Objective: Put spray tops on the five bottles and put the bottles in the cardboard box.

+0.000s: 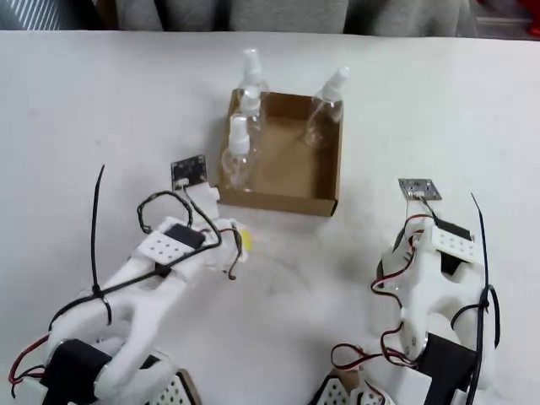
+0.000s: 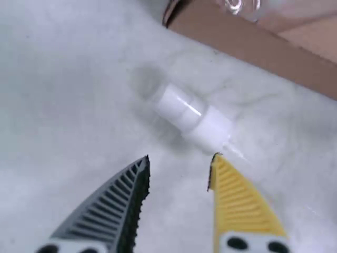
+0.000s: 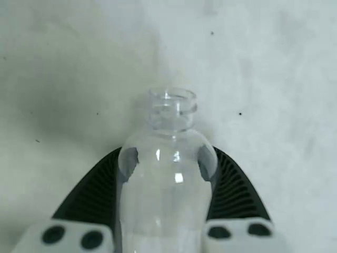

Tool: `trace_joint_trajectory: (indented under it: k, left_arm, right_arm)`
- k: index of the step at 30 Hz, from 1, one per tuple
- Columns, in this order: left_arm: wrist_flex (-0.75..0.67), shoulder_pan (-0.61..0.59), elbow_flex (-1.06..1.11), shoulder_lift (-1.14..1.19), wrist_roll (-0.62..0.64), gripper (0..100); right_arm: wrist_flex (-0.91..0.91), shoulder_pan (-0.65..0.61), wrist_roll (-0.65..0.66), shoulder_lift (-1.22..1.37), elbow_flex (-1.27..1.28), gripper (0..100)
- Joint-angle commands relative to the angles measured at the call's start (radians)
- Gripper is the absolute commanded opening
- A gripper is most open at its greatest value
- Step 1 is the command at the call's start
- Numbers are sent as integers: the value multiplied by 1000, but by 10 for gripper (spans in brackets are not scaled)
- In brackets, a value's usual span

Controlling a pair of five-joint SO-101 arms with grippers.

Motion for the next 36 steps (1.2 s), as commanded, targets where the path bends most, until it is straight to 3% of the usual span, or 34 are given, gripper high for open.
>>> trace_joint_trajectory:
  k: [1, 5, 24, 32, 36]
  left_arm:
    - [-109, 8, -9, 4, 32, 180]
    - [-189, 10, 2, 82, 69, 181]
    - [-132, 15, -77, 133, 124, 181]
    - [-126, 101, 20, -97, 121, 177]
    - [-232, 61, 95, -173, 123, 176]
  right_arm:
    - [-7, -7, 14, -33, 5, 19]
    - [-7, -7, 14, -33, 5, 19]
    - [-7, -8, 15, -33, 5, 19]
    - [-7, -24, 15, -35, 12, 19]
    - [-7, -24, 15, -35, 12, 19]
